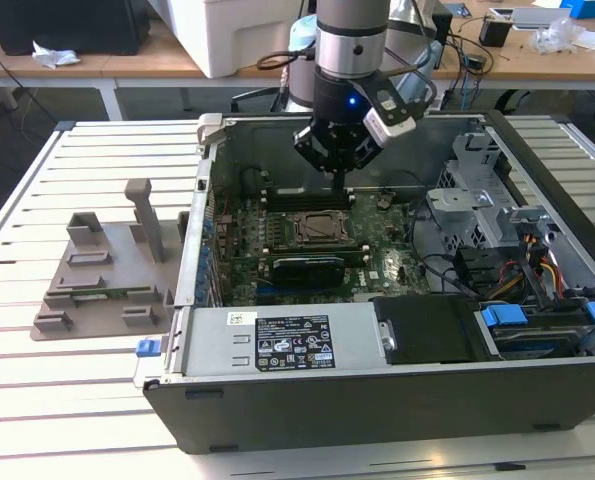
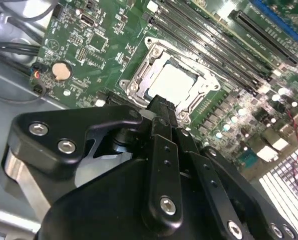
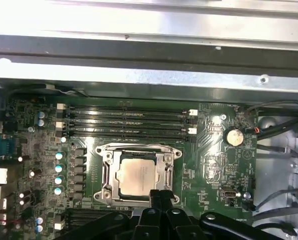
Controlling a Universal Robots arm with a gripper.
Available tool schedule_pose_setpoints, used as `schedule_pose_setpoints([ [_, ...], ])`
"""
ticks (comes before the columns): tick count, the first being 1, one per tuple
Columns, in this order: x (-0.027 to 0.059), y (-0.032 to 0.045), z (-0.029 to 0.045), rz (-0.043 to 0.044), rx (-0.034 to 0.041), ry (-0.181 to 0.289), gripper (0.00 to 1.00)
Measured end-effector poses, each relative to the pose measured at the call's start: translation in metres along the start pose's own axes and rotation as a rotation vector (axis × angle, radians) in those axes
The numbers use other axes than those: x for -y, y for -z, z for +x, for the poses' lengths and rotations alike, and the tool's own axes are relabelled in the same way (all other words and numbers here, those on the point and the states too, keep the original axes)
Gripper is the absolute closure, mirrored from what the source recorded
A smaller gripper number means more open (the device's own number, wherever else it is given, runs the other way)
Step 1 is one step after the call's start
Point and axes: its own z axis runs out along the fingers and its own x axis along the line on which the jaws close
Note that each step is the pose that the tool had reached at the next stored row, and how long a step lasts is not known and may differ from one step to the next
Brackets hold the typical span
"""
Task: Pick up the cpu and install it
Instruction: 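Install the first cpu locking lever, then install the second cpu locking lever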
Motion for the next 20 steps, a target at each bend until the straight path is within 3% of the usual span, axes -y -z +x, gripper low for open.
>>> schedule_pose_setpoints([
  [1,0.0001,0.0087,-0.0001,0.0006,-0.0002,0.0,0.89],
  [3,0.0001,0.0173,-0.0003,0.0005,0.0,0.0,0.89],
  [17,0.0017,0.0197,-0.0002,0.0,-0.0001,0.0,0.89],
  [18,0.0174,0.0177,0.0047,-0.0264,0.0009,0.0,0.89],
  [19,0.0254,0.0168,0.0072,-0.0701,0.0027,-0.001,0.89],
  [20,0.0275,0.0167,0.0075,-0.1027,0.004,-0.002,0.89],
])
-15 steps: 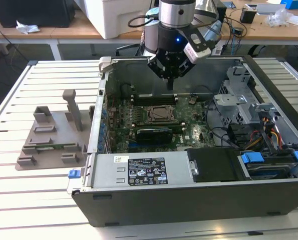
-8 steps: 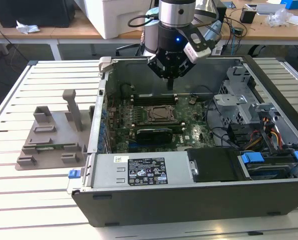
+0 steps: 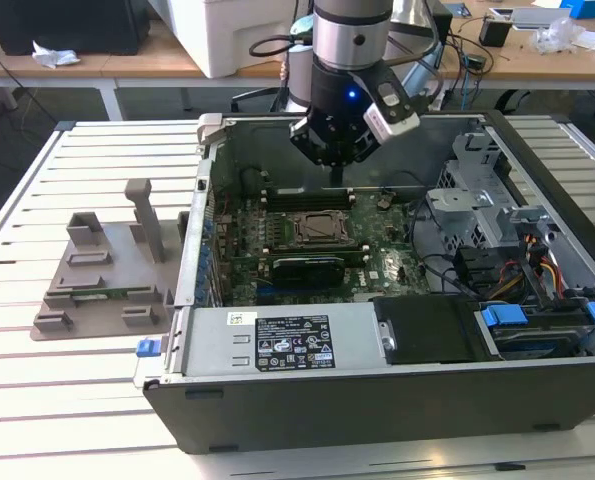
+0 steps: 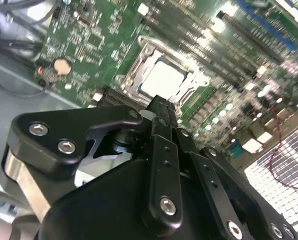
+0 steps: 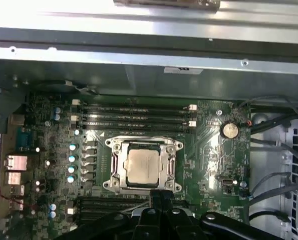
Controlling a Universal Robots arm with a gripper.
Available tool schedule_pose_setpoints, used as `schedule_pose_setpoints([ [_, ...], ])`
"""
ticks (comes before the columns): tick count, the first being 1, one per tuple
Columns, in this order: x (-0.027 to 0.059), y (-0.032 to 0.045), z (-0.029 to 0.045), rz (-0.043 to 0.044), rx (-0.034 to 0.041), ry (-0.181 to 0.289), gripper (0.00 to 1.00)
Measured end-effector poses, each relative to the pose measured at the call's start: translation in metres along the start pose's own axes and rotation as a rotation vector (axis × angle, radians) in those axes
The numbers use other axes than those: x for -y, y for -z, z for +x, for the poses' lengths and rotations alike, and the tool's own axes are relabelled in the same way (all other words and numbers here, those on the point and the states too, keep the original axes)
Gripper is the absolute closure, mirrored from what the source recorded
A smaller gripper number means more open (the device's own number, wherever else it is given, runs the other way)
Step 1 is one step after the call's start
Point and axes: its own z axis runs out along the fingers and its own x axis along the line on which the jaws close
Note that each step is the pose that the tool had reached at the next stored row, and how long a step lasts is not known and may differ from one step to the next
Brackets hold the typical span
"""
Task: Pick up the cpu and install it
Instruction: 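Install the second cpu locking lever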
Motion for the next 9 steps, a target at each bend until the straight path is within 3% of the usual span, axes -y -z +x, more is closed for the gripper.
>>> schedule_pose_setpoints([
  [2,0.0014,0.0002,0.0001,-0.0364,0.0015,-0.001,0.89],
  [3,0.0016,0.0002,0.0001,-0.0658,0.0027,-0.001,0.89],
  [5,0.0016,0.0002,0.0001,-0.1044,0.0041,-0.002,0.89],
  [6,0.0016,0.0002,0.0001,-0.1376,0.0055,-0.003,0.89],
  [7,0.0016,0.0002,0.0001,-0.1624,0.0064,-0.003,0.89],
  [8,0.0016,0.0001,0.0001,-0.1686,0.0068,-0.003,0.89],
  [9,0.0016,-0.0004,0.0002,-0.1686,0.0067,-0.003,0.89],
])
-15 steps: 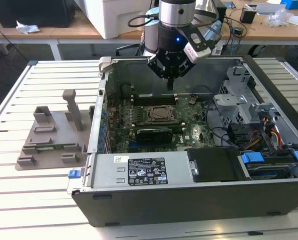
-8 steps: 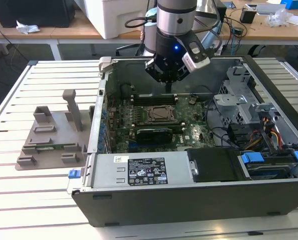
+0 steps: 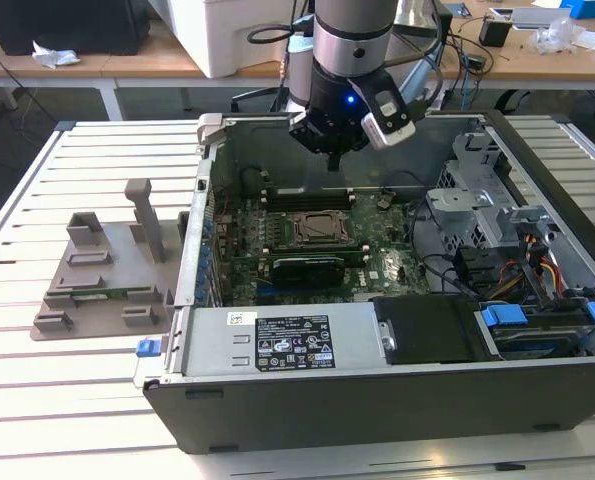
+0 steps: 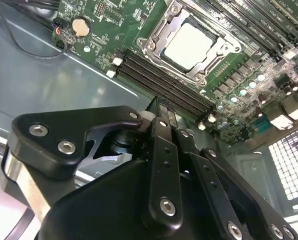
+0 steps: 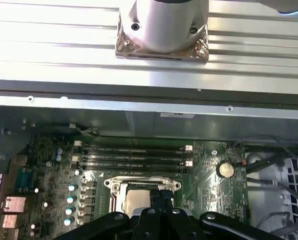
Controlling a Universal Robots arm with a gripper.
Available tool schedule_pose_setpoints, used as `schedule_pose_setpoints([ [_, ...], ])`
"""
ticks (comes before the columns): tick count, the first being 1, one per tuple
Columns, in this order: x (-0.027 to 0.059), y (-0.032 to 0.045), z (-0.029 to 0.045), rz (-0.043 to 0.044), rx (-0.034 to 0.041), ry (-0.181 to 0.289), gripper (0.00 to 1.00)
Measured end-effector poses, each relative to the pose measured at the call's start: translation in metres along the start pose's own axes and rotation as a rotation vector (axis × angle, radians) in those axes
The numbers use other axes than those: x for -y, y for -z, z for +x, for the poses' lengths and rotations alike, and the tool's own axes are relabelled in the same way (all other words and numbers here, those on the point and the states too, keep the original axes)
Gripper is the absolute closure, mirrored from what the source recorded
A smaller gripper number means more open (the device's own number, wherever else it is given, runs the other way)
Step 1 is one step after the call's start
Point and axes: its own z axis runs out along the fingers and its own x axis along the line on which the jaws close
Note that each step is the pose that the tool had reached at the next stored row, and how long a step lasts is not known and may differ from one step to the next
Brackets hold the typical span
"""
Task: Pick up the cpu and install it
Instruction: 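Install the second cpu locking lever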
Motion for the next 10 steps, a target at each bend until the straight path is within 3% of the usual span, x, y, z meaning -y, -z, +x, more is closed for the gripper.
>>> schedule_pose_setpoints([
  [4,0.0011,-0.0037,0.0001,-0.0005,-0.0006,0.0,0.89],
  [10,0.0059,-0.0153,0.0003,-0.0013,-0.0036,-0.001,0.89],
])
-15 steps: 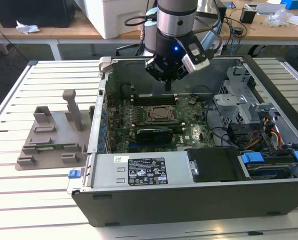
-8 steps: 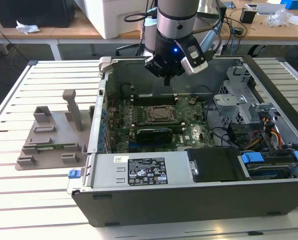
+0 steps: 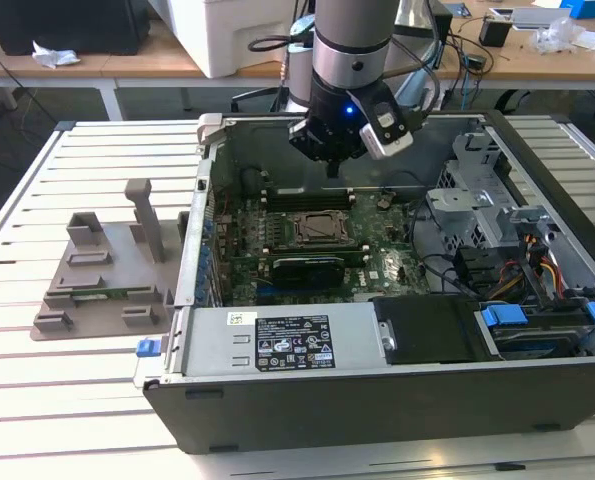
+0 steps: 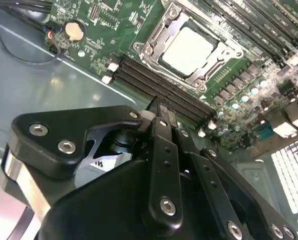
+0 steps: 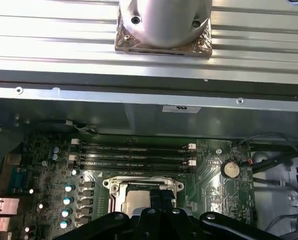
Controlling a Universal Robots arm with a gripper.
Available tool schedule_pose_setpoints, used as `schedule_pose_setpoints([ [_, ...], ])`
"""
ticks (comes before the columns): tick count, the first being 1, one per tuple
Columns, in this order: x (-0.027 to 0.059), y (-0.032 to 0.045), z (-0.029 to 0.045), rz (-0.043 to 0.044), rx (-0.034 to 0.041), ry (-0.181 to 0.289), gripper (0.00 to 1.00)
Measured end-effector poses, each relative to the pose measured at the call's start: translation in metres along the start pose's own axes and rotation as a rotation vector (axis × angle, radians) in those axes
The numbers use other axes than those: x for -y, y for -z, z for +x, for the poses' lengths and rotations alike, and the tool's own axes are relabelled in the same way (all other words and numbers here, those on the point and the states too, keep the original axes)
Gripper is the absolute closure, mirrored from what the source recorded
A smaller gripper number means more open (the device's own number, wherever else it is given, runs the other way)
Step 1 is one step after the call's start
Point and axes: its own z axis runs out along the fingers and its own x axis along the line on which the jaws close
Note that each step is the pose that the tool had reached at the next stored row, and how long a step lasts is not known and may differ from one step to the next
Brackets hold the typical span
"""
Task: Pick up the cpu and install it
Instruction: 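Install the second cpu locking lever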
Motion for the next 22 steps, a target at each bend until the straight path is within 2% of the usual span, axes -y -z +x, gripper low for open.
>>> schedule_pose_setpoints([
  [1,0.0079,-0.0031,0.0005,0.0,-0.0007,0.0,0.89],
  [3,0.0145,-0.0034,0.0007,0.0017,-0.0008,0.0,0.89],
  [4,0.0174,-0.0031,0.0008,0.0113,-0.001,0.0,0.89],
  [5,0.0182,-0.0029,0.0009,0.0238,-0.0015,0.0,0.89],
  [6,0.019,-0.0026,0.0009,0.0528,-0.0028,0.0,0.89],
  [7,0.0198,-0.0023,0.0009,0.0867,-0.0041,0.001,0.89],
  [8,0.021,-0.0024,0.0009,0.0932,-0.0043,0.001,0.89],
  [12,0.0352,-0.0029,0.0027,0.0939,-0.0044,0.001,0.89],
  [14,0.0468,-0.0057,0.0051,0.0939,-0.0049,0.001,0.89],
  [15,0.0497,-0.0074,0.0068,0.0937,-0.005,0.001,0.89],
  [18,0.0515,-0.0119,0.0108,0.0939,-0.0052,0.001,0.89],
  [22,0.0518,-0.0135,0.014,0.094,-0.0052,0.001,0.89],
])
